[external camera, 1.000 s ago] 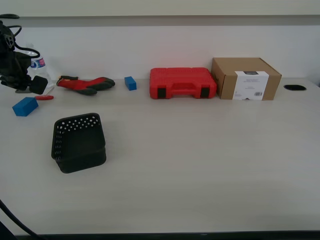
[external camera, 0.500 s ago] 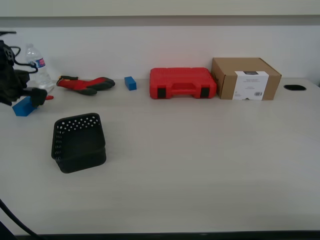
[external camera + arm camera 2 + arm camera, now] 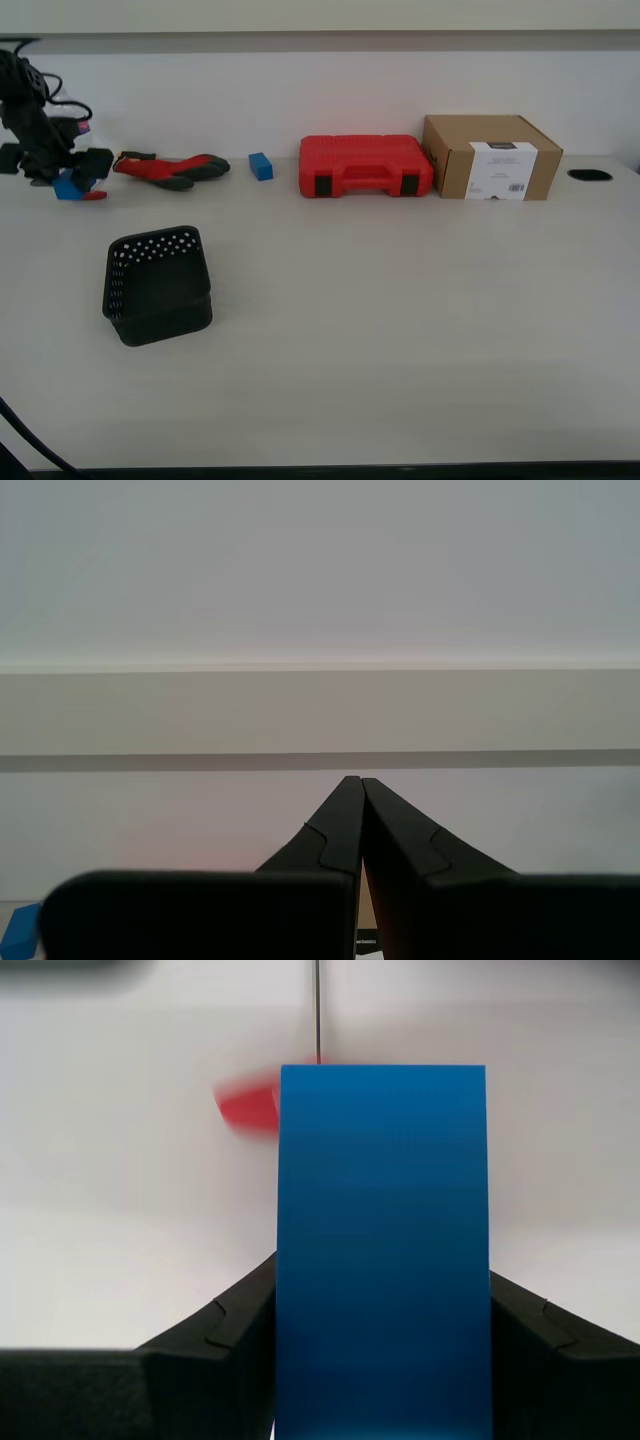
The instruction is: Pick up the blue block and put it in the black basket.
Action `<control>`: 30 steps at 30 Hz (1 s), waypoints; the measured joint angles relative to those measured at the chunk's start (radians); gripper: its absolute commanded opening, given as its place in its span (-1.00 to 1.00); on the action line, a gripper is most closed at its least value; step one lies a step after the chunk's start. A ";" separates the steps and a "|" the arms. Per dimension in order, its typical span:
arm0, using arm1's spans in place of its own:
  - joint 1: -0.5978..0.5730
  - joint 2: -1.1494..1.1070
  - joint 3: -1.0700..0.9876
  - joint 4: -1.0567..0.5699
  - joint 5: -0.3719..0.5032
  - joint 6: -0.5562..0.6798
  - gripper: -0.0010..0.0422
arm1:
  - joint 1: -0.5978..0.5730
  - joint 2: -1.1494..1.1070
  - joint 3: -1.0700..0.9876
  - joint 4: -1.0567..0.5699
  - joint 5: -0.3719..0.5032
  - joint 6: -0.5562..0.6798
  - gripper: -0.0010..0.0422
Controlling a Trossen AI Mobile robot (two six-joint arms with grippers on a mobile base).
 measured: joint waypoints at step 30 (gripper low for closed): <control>-0.001 0.000 0.000 -0.019 0.000 0.000 -0.96 | -0.467 -0.885 -1.514 0.303 0.071 -0.027 -0.96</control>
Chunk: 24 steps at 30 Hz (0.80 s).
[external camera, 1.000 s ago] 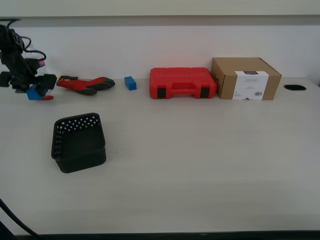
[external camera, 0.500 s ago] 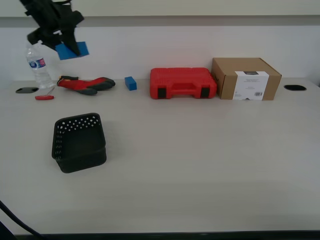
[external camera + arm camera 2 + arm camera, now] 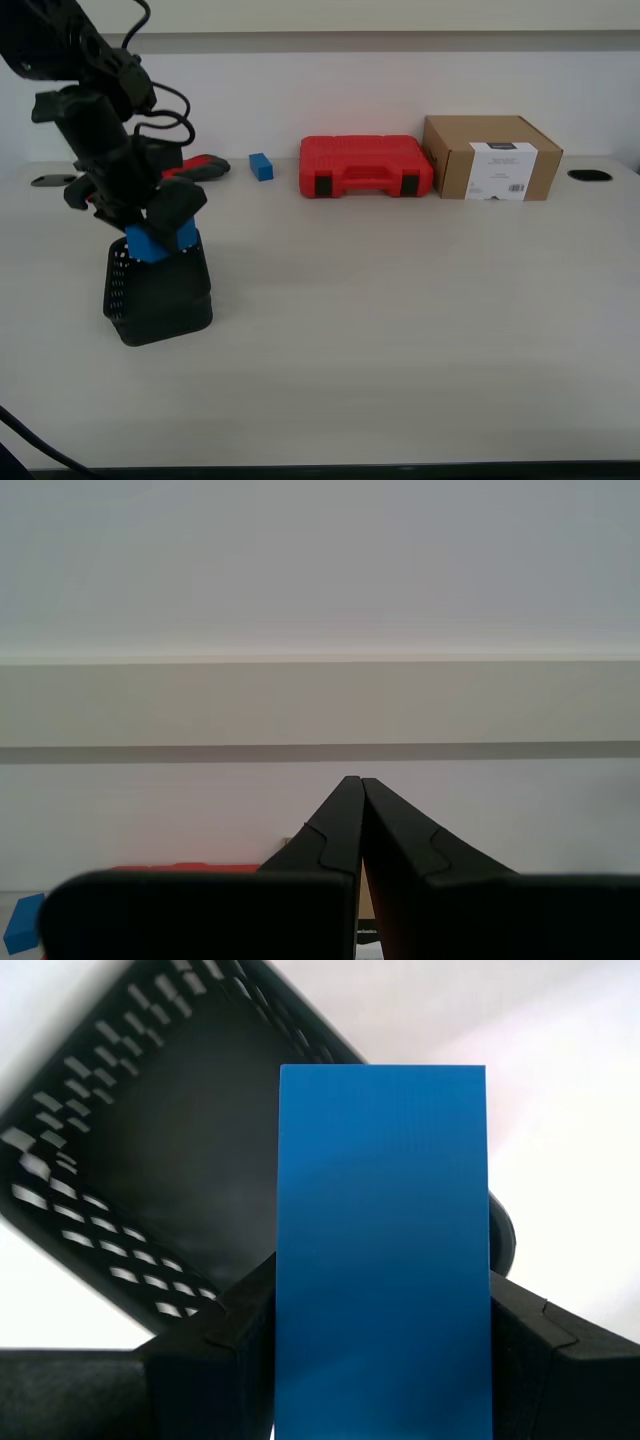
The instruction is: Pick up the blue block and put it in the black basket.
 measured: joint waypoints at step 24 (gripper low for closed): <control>0.001 0.000 0.000 0.000 0.000 0.000 -0.96 | 0.003 0.048 -0.067 0.177 -0.087 -0.120 0.97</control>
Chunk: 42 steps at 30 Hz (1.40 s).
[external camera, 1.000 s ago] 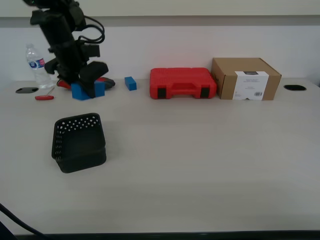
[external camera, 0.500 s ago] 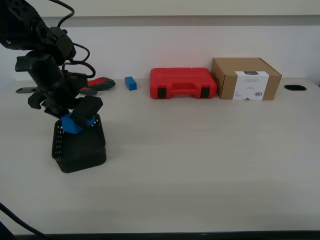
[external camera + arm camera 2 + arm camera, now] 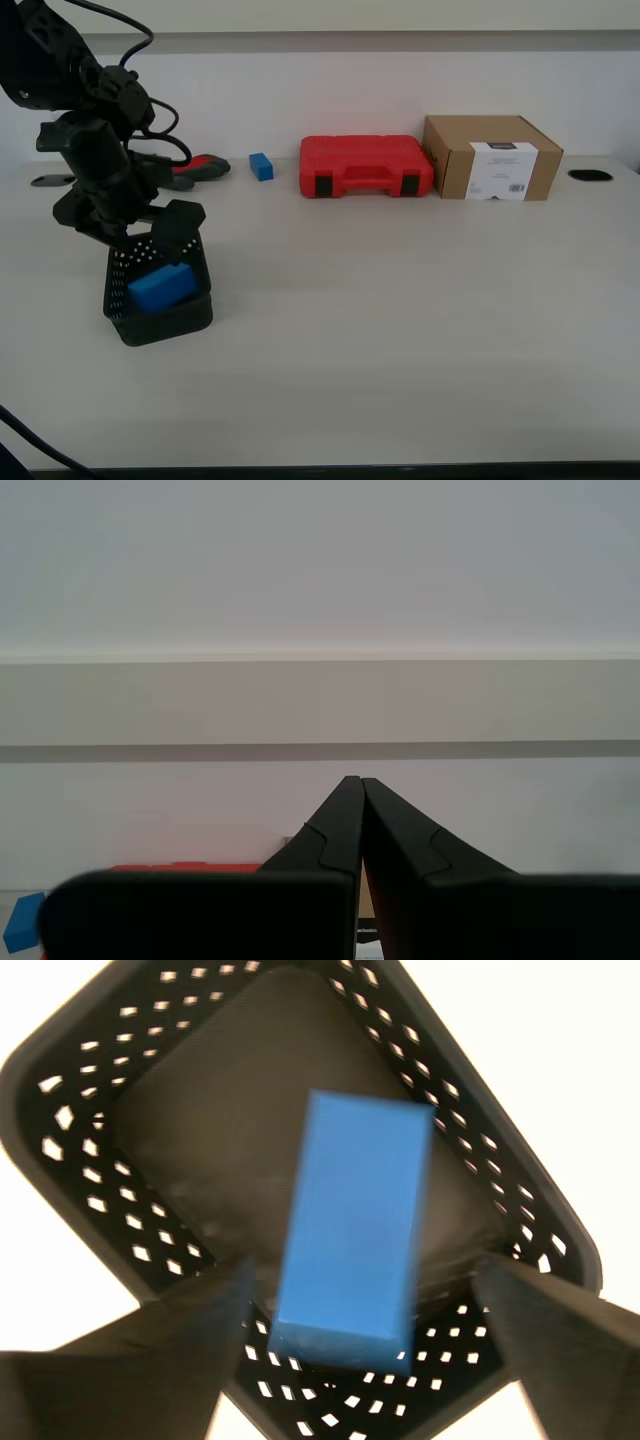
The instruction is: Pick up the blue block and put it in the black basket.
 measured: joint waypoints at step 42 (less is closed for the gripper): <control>-0.001 0.000 0.000 0.000 0.000 0.000 -0.96 | -0.002 -0.099 0.039 -0.046 0.090 -0.093 -0.96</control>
